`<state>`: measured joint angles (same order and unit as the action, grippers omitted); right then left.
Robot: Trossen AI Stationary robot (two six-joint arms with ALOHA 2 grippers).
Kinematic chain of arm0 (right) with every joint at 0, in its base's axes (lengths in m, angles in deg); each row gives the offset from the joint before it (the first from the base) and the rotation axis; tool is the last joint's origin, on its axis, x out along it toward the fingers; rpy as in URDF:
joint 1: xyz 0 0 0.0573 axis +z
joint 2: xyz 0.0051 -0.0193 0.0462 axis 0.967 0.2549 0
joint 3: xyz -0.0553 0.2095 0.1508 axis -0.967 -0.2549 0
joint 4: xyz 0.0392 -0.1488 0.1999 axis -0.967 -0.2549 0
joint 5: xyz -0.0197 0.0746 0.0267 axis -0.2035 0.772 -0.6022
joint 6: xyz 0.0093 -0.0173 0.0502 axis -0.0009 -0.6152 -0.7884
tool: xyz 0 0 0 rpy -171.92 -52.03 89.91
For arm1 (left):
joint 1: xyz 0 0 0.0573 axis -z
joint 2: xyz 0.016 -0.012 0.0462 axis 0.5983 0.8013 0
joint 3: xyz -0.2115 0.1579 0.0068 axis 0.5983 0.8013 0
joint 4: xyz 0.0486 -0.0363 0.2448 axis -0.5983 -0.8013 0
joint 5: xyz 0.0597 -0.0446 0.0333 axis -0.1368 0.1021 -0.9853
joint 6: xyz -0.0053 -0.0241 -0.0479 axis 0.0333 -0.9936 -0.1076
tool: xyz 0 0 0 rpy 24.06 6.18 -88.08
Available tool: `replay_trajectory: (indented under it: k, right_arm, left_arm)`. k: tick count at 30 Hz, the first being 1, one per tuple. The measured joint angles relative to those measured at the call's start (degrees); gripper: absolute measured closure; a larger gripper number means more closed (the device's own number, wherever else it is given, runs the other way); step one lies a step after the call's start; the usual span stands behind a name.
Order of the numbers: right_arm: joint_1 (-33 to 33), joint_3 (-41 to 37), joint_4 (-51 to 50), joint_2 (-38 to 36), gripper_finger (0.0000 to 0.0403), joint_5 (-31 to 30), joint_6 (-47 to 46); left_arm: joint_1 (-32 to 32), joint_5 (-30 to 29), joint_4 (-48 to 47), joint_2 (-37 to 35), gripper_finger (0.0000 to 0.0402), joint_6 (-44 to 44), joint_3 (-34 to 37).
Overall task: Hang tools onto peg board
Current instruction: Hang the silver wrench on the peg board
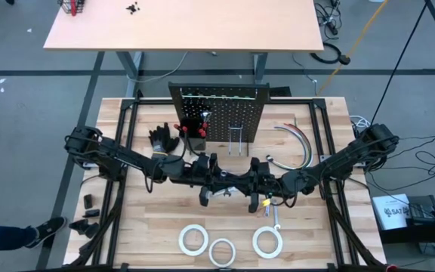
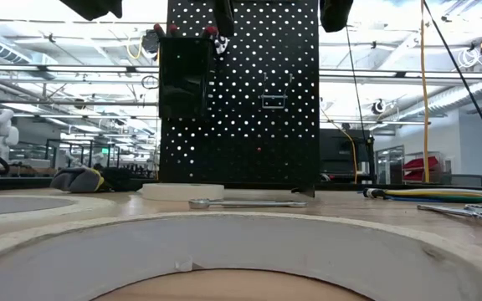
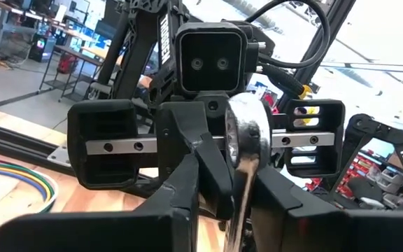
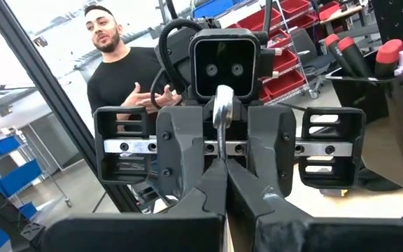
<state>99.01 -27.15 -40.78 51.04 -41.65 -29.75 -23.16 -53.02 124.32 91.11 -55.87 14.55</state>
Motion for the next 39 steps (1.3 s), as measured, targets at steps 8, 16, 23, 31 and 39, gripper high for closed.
replay_trajectory:
  k: [8,16,23,31,39]
  right_arm:
    - [-0.3,0.0,1.3,0.0,0.0401,-0.5,0.4]
    - [-1.8,0.0,3.0,-0.1,0.0402,-0.4,1.1]
    - [-1.7,0.0,3.0,-0.1,0.0402,-0.2,1.0]
    - [-1.7,0.0,3.3,-0.1,0.04,-0.3,2.7]
    - [-1.5,0.0,-1.7,-6.4,0.0352,-0.4,8.1]
  left_arm:
    - [0.5,3.5,-3.6,0.0,0.0186,-1.3,-0.1]
    - [0.9,2.3,-3.2,0.1,0.0212,0.6,0.0]
    - [0.6,1.2,-3.0,0.1,0.0368,1.6,0.0]
    - [0.6,2.0,-3.7,0.1,0.0399,2.5,0.0]
    - [0.7,4.2,-7.2,-0.8,0.04,-0.5,0.0]
